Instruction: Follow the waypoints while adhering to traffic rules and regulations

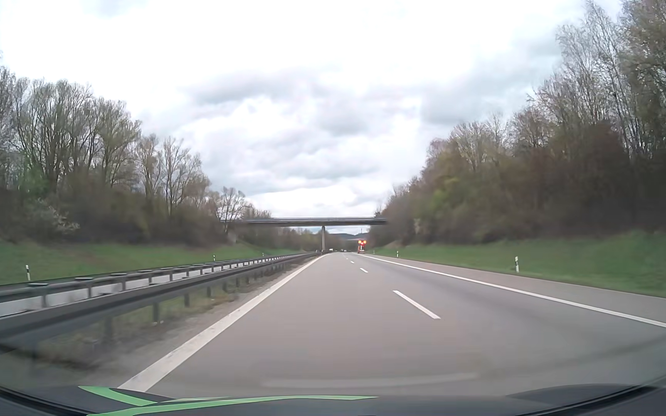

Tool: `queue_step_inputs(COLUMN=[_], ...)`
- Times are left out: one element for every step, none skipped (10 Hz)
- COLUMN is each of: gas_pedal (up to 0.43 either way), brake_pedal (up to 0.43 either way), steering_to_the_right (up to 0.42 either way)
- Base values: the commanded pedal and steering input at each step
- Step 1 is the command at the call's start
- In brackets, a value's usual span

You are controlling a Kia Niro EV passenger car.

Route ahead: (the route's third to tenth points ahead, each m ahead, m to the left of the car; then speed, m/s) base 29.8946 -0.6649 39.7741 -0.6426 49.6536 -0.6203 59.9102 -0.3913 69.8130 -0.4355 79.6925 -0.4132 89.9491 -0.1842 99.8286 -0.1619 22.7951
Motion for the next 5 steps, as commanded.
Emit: queue_step_inputs(gas_pedal=[0.157, 0.157, 0.157, 0.157, 0.157], brake_pedal=[0.000, 0.000, 0.000, 0.000, 0.000], steering_to_the_right=[0.000, 0.000, 0.000, 0.000, 0.000])
